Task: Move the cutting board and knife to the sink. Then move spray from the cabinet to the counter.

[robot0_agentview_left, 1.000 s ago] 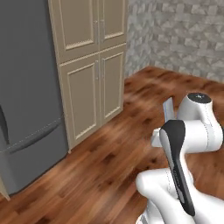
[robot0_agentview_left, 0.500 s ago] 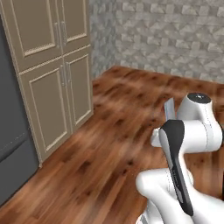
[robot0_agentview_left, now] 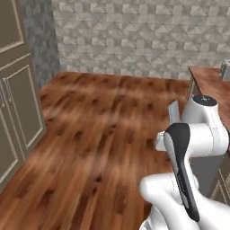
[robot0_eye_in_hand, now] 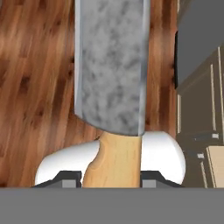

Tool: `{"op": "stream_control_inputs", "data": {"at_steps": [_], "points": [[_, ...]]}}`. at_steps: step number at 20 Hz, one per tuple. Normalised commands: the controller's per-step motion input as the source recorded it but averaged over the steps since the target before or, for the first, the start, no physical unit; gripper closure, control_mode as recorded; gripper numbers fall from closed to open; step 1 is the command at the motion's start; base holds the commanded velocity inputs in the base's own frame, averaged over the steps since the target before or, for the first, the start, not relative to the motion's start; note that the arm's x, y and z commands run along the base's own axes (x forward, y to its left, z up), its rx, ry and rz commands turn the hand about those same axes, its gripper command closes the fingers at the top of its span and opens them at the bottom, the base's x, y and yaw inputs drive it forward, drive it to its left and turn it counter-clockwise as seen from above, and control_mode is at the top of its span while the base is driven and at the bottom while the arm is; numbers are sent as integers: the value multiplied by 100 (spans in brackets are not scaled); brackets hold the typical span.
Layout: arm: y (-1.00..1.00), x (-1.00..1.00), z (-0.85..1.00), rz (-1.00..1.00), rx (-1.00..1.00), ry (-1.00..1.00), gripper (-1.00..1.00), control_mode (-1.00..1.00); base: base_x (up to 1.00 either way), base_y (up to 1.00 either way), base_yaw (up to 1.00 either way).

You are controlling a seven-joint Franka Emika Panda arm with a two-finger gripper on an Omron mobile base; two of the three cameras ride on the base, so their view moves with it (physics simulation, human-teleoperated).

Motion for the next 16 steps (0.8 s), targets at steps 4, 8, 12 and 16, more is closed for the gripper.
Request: {"op": "stream_control_inputs", "data": {"at_steps": [4,8,12,16], "points": [[0,0,0,0,0,0,100,100,10,59,-56],[0,0,0,0,0,0,100,100,67,90,-38],[0,0,0,0,0,0,100,100,99,90,-45],[0,0,0,0,0,0,100,100,83,61,-67]]}}
